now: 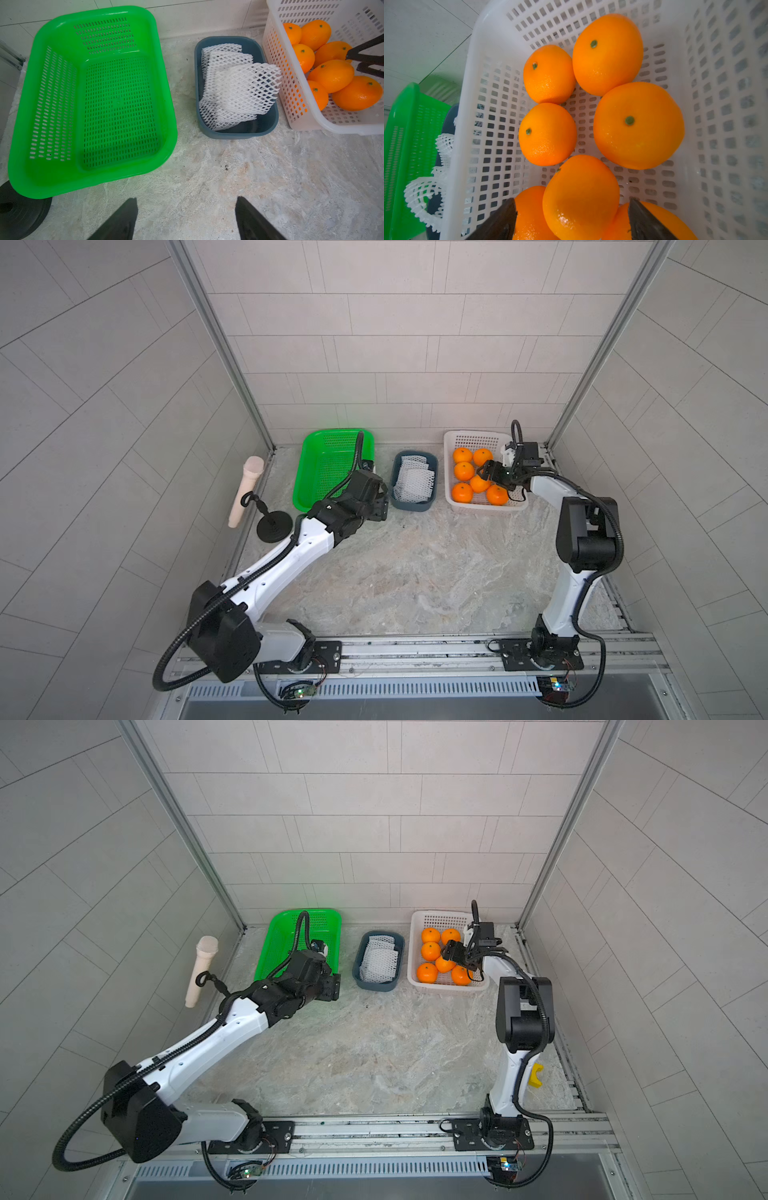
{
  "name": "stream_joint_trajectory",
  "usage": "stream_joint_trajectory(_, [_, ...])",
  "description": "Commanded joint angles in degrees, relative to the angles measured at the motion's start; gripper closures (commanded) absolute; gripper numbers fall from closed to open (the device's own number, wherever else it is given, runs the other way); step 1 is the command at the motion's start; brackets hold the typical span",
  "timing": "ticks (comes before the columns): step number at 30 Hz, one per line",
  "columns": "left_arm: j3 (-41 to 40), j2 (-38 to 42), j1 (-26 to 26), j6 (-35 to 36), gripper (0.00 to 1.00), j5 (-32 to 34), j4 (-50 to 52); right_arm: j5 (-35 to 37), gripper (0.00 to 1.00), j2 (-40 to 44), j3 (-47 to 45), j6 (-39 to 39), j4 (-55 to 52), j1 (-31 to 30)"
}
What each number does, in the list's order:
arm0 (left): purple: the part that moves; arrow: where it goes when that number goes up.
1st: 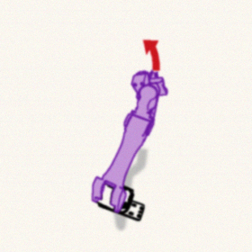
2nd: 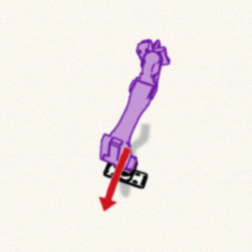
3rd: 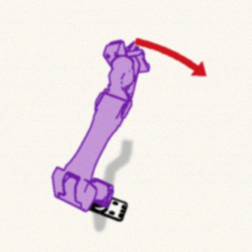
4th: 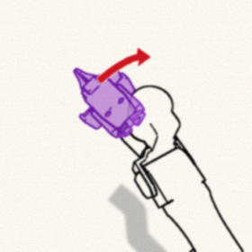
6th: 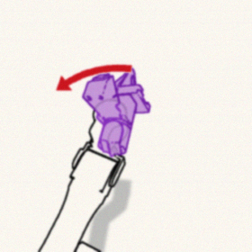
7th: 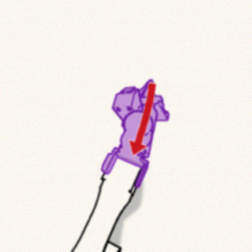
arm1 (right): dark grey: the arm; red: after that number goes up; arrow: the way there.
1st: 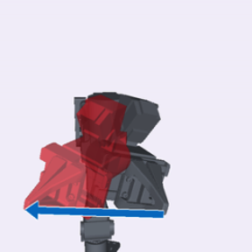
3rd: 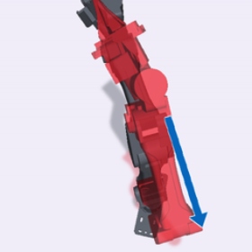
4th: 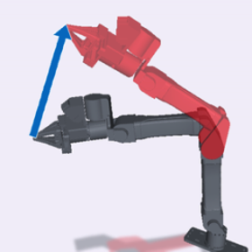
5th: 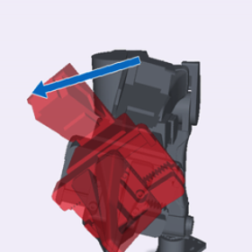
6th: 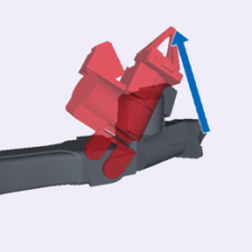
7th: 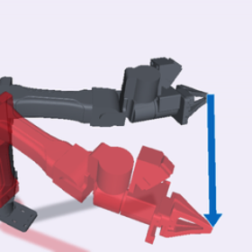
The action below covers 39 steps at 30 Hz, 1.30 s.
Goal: Remove foam nets from oranges
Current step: Place the orange in the basket, then reset both arms
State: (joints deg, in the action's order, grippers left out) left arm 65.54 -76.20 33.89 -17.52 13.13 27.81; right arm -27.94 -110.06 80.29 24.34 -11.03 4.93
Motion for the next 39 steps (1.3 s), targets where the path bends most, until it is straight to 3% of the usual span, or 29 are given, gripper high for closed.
stream_joint_trajectory(1, [-0.76, 1.84, 0.21, 0.11, 0.2, 1.97, -0.03, 2.2, 0.13, 6.64, -1.11, -2.21, -0.91, 0.43])
stream_joint_trajectory(8, [0.28, 1.57, -0.76, 1.6, 0.16, 3.69, -0.74, 6.39, 0.07, 19.67, -11.36, -4.38, -1.02, 0.44])
stream_joint_trajectory(10, [0.59, 1.59, -1.8, 1.57, 0.01, 3.71, -0.63, 7.06, 0.05, 23.69, -14.85, -4.45, -0.75, 0.44])
stream_joint_trajectory(15, [0.27, 3.92, -3.48, 0.3, 0.0, 2.87, 1.86, 12.58, 0.01, 33.86, -21.72, -4.56, -3.71, 0.43])
stream_joint_trajectory(20, [0.61, 5.64, -3.86, -3.3, 0.0, 8.85, 10.61, 24.25, 0.01, 43.93, -27.67, -4.28, -9.07, 0.39])
stream_joint_trajectory(23, [-1.79, 7.59, -4.35, -4.9, 0.0, 14.04, 10.87, 28.42, 0.0, 48.43, -31.2, -4.02, -10.46, 0.44])
stream_joint_trajectory(26, [-7.03, 10.44, -5.67, -3.43, 0.0, 20.19, 5.22, 32.18, 0.0, 51.33, -34.25, -3.59, -9.83, 0.43])
stream_joint_trajectory(30, [-15.69, 14.84, -13.64, 0.56, 0.0, 14.68, -5.91, 40.36, 0.0, 51.45, -38.59, -1.67, -4.79, 0.49])
stream_joint_trajectory(32, [-21.99, 18.21, -16.97, 3.43, 0.0, 10.24, -14.21, 39.06, 0.0, 50.59, -41.27, -3.49, -0.12, 0.37])
stream_joint_trajectory(36, [-36.5, 25.47, -19.98, 7.89, 0.0, 13.64, -32.48, 39.16, 0.01, 49.27, -47.12, -4.41, 8.78, 0.35])
stream_joint_trajectory(39, [-46.84, 29.16, -22.46, 9.61, 0.0, 11.38, -46.8, 39.19, 0.01, 47.92, -48.53, -5.04, 10.76, 0.38])
